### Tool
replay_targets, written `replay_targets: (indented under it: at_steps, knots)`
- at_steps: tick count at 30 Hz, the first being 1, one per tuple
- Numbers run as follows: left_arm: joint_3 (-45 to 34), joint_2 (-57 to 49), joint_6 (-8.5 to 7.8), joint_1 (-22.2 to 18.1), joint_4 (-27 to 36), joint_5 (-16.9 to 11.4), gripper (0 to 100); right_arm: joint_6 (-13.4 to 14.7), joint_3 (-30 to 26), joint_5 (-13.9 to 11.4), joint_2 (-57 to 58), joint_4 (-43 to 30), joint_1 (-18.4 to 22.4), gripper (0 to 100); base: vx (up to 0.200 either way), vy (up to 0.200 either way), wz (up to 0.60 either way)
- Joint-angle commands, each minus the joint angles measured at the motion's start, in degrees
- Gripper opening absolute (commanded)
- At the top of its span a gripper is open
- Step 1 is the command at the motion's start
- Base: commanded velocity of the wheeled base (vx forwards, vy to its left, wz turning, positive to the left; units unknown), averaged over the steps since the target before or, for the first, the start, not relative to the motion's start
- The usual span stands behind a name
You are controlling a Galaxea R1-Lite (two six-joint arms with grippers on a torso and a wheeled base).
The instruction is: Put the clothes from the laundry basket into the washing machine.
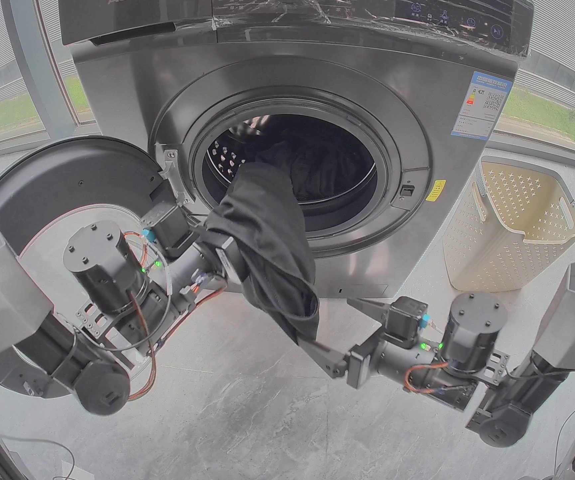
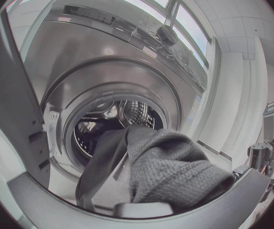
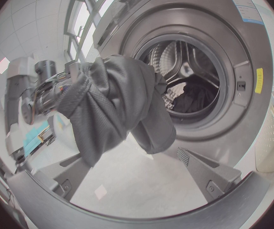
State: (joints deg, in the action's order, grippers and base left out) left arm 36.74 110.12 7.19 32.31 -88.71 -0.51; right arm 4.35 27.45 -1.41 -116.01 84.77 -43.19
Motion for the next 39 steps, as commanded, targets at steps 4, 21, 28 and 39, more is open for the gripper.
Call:
replay_targets:
  at_steps: [4,21,28,39]
  knots:
    - [-12.7,-8.4,0.63,1.1,-0.1,-4.1,0,-1.5,-13.7,-3.2,9.2,1.7,-0.5,100,0.0,0.0,0.0]
    - [-16.9,-8.3,0.28,-1.1,0.0,-3.8,0,-0.4,-7.1,0.4,9.2,1.4,9.3,100,0.0,0.0,0.0]
    - [-17.1,-8.3,0.63,-0.8,0.0,-4.1,0,-0.4,-6.8,0.5,8.5,1.5,9.2,100,0.0,0.0,0.0]
    - [-17.2,-6.4,0.1,0.8,-0.1,-3.9,0,-0.3,-7.0,0.6,8.6,1.4,8.8,100,0.164,0.0,0.0]
